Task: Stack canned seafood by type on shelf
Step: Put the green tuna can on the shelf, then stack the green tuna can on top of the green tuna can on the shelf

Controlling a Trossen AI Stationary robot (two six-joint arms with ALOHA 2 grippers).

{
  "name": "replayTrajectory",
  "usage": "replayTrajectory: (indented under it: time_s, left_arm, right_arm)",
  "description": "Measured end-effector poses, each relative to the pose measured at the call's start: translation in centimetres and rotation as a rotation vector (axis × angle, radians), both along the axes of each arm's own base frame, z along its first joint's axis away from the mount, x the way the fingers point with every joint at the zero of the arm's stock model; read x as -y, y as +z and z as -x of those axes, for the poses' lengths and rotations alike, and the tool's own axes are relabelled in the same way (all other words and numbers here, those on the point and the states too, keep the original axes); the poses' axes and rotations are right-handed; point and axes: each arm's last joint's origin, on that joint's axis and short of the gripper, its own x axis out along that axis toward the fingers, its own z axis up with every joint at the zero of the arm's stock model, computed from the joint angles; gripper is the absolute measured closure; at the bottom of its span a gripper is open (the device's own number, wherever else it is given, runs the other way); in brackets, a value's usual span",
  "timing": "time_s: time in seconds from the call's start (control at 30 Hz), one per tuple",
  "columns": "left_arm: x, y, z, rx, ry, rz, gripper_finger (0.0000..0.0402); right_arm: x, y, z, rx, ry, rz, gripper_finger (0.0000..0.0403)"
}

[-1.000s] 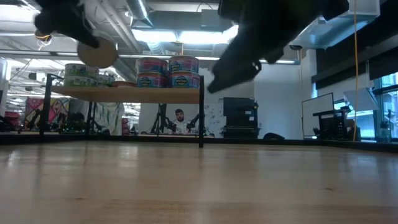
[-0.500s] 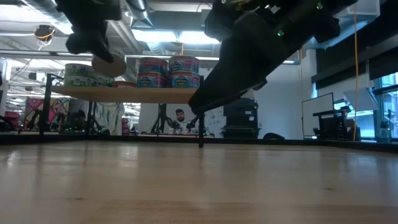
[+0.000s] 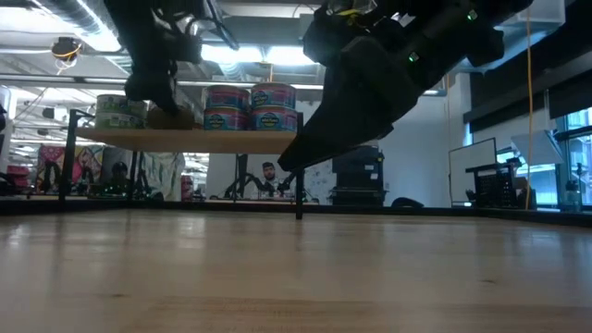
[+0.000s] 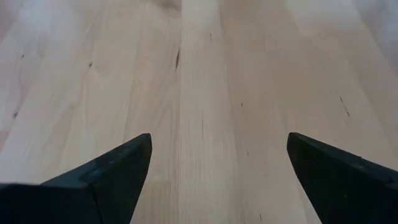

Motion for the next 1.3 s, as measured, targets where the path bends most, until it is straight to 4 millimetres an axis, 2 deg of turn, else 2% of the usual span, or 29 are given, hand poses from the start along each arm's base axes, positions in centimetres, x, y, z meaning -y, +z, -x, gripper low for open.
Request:
replayTrajectory:
  time_s: [0.13,0.3,0.43,0.7,1.03,1.17,1.3]
  left_arm:
    - [-1.1,-0.5,-0.2,-0.029,0.05,-0.009,0.0262]
    - [-1.9,-0.8,-0.1,-0.017,0.093,0.026,0.0198]
    - [-1.9,-0.8,0.1,0.004,0.075,0.098,0.0166]
    - [-1.5,-0.2,0.3,0.007,0.04,0.218,0.0153]
    - [1.4,4.7,0.3,0.168,-0.037,0.206,0.0151]
    - [2.4,5.4,0.6,0.213,-0.064,0.198,0.0151]
    - [4.2,5.8,0.9,0.269,-0.125,0.225,0.0151]
  right_arm:
    - [0.0,0.0,0.0,0.0,0.0,0.0,0.0031]
    - [0.0,0.0,0.0,-0.001,0.0,0.0,0.0031]
    - [0.0,0.0,0.0,-0.001,0.001,0.0,0.0031]
    - [0.0,0.0,0.0,-0.001,0.001,0.001,0.0031]
    - [0.0,0.0,0.0,0.0,-0.003,0.004,0.0031]
    - [0.1,0.0,0.0,0.003,-0.014,0.013,0.0031]
    - [0.1,0.0,0.0,0.004,-0.017,0.023,0.0031]
